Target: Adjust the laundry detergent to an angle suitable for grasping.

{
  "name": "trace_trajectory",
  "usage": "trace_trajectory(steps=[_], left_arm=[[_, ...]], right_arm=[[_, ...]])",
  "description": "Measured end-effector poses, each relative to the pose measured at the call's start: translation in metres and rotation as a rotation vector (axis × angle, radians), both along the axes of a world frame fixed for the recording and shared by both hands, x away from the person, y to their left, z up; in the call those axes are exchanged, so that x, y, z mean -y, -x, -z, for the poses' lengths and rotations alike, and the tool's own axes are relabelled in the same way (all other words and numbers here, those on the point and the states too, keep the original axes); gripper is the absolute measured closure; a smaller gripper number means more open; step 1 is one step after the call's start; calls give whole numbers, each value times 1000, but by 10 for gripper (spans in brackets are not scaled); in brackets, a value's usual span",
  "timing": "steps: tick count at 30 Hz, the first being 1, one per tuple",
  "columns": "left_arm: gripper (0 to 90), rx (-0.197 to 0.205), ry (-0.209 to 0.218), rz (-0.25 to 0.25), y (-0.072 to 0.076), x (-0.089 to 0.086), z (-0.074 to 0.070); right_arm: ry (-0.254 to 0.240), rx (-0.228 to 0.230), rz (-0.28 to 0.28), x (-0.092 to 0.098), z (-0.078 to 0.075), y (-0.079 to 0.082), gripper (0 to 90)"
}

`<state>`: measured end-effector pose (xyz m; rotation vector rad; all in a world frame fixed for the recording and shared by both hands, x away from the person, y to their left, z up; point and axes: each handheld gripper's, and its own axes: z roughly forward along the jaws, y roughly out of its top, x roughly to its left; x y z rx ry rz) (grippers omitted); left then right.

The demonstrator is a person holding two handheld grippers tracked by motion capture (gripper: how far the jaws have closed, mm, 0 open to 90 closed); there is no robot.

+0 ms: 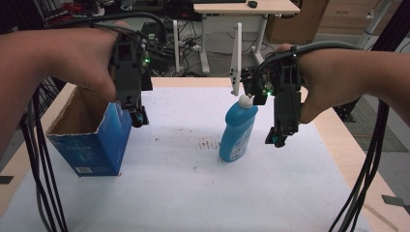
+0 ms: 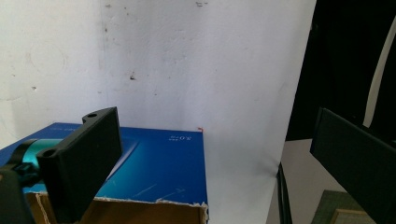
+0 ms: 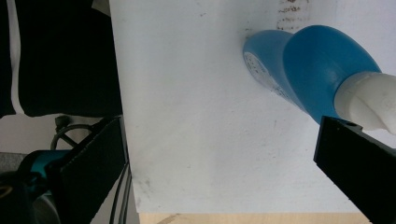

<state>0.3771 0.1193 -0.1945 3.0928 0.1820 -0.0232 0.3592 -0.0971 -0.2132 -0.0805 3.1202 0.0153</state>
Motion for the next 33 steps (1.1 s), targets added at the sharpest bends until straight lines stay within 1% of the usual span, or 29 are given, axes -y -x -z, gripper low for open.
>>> trace_trajectory(steps=[3, 7, 9, 10, 12, 14, 15, 16, 17, 18, 19, 22, 26, 27, 30, 32, 33], left_arm=[[23, 5, 4, 4, 2, 1, -2], [22, 3, 12, -1, 3, 3, -3], [22, -3, 0, -10, 3, 4, -2], [23, -3, -8, -17, 2, 5, -1], [23, -2, -9, -25, 2, 5, -1], [22, 5, -3, -34, 2, 5, -1], [23, 8, 2, -43, 2, 5, 0], [22, 9, 6, -51, 2, 6, 0], [23, 14, 11, -60, 3, 6, 1], [23, 10, 12, -66, 3, 6, 1], [23, 7, 14, -73, 3, 7, 2], [23, 8, 24, -95, 4, 11, 7], [23, 15, 42, -142, 3, 19, 13], [23, 18, 52, -157, 3, 20, 14], [23, 33, 93, -202, 1, 25, 15], [23, 37, 130, -245, -1, 29, 16], [23, 35, 150, -257, -2, 31, 18]], right_arm=[[15, -3, 14, 0, -2, 4, 14], [8, 0, 8, 0, -5, 5, 14], [4, -4, 9, 1, -6, 5, 14], [0, 1, -6, 1, -5, 3, 14], [7, 9, 9, 2, -4, 4, 14], [-1, 10, 1, 4, -2, 3, 14], [1, 6, 10, 6, -1, 4, 14], [3, 7, 3, 7, 0, 3, 14], [12, 6, 20, 9, 0, 5, 14], [11, 8, 24, 12, 0, 5, 14], [4, 11, 19, 14, 0, 4, 14], [-14, 9, 33, 24, 2, 5, 14], [-20, -4, 55, 38, 9, 6, 14], [-17, -6, 61, 41, 12, 7, 14], [-9, -15, 75, 50, 18, 7, 14], [-8, -16, 82, 54, 21, 7, 14], [-10, -18, 81, 56, 22, 6, 14]])
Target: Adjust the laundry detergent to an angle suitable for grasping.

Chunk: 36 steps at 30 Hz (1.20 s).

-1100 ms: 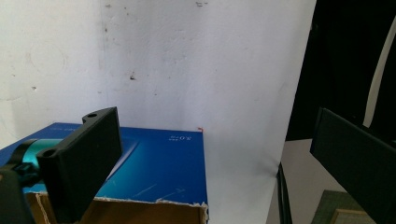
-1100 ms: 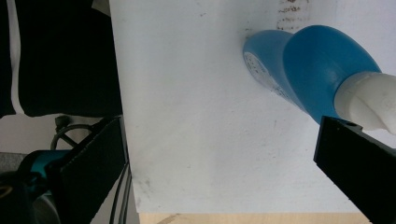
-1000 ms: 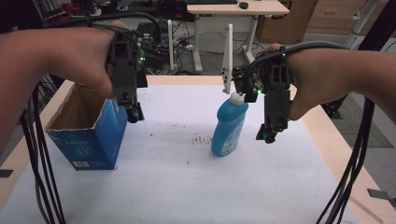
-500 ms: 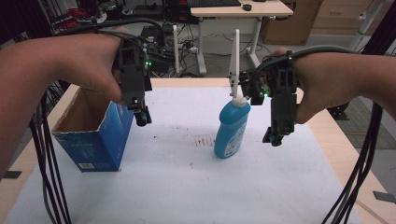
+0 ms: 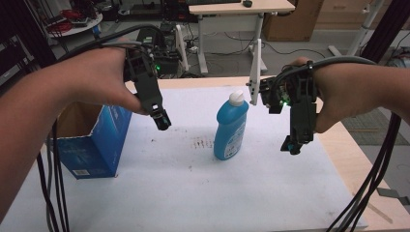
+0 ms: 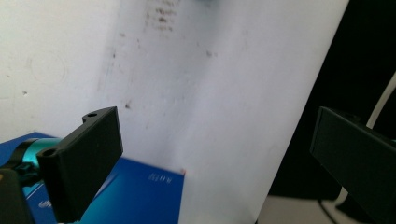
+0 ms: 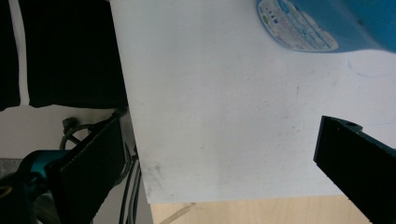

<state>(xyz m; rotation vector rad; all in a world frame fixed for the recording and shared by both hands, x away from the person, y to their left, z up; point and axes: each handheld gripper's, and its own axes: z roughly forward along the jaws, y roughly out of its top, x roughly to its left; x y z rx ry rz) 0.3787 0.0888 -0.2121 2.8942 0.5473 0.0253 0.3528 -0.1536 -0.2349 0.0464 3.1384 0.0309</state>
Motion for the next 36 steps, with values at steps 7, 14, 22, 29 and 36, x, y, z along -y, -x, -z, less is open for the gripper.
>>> trace_trajectory(steps=[7, 14, 22, 29, 36], left_arm=[[23, 19, 58, -52, -2, 15, 12], [23, 39, 111, -107, -5, 31, 20], [23, 56, 190, -175, -9, 45, 32], [23, 59, 243, -210, -14, 58, 40], [23, 71, 292, -221, -20, 72, 48]], right_arm=[[-6, -1, 15, 9, -1, 0, 14], [-6, 4, 36, 17, -3, 2, 14], [-6, 5, 42, 21, -3, 2, 14], [-13, 4, 40, 22, -2, 0, 14], [-15, 4, 44, 24, -2, -1, 14]])
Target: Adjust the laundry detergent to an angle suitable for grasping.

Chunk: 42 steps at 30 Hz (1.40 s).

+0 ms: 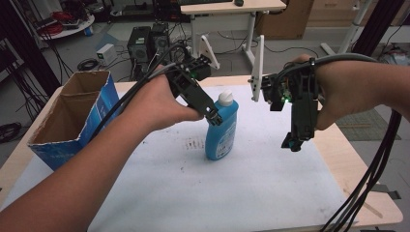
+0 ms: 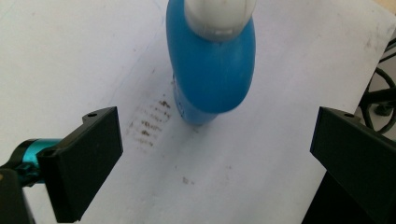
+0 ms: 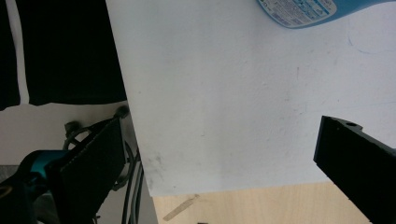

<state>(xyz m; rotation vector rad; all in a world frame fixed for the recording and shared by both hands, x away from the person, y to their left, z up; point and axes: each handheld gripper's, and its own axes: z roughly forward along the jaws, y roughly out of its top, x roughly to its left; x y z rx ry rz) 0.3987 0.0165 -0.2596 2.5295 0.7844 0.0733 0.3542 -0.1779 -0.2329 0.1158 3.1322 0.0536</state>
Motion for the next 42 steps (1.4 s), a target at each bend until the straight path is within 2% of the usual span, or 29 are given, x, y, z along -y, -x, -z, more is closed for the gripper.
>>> trace_trajectory(steps=[5, 11, 16, 29, 40, 42], left_arm=[[23, 16, 30, -18, -3, 12, 5], [23, 23, 37, -21, -4, 26, 13], [23, 54, 41, -48, -5, 35, 20], [23, 70, 31, -84, -16, 45, 43], [54, 75, 20, -75, -19, 48, 49], [97, 72, 14, -76, -19, 48, 49]], right_arm=[[-3, 0, 7, 1, -1, 0, 14], [3, -2, 10, 2, -1, 0, 14], [1, -1, 10, 2, -1, -2, 14], [0, -5, 8, 3, 1, -5, 14], [4, -9, 10, 0, 2, -7, 14], [5, -12, 9, -1, 2, -7, 14]])
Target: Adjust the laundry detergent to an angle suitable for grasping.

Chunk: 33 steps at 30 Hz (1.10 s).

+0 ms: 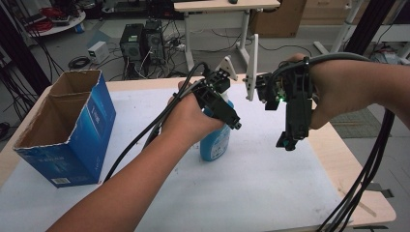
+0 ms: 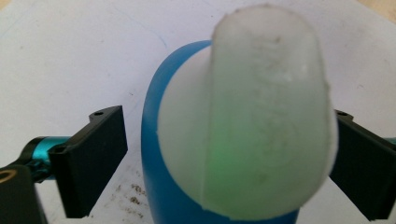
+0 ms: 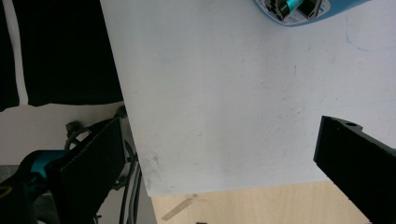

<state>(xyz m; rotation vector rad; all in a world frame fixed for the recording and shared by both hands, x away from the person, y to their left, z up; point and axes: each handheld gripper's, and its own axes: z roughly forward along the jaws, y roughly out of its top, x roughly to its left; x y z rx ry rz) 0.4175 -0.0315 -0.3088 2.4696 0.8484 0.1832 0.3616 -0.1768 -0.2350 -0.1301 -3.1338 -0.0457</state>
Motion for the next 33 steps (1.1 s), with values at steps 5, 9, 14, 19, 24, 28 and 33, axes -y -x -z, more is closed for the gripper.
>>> trace_trajectory(steps=[5, 9, 14, 19, 24, 28, 33], left_arm=[[100, 6, -5, -10, 0, 1, 3], [138, 3, 3, -29, -1, 1, 4], [203, -9, -1, -26, -3, 1, 5], [203, -10, -4, -30, -1, 3, 7], [274, -14, -8, -23, -2, 3, 7], [281, -14, -1, -25, -2, 3, 6], [299, -11, 0, -28, -2, 2, 7]], right_arm=[[1, 4, -2, -1, 0, 0, 14], [1, 4, -6, -1, 0, -1, 14], [2, 4, 2, -2, -1, 0, 14], [5, 8, 4, -1, -2, 0, 14], [1, 8, -1, 0, -1, 0, 14], [0, 10, -4, -1, -1, 0, 14], [3, 10, -1, -1, -1, 0, 14]])
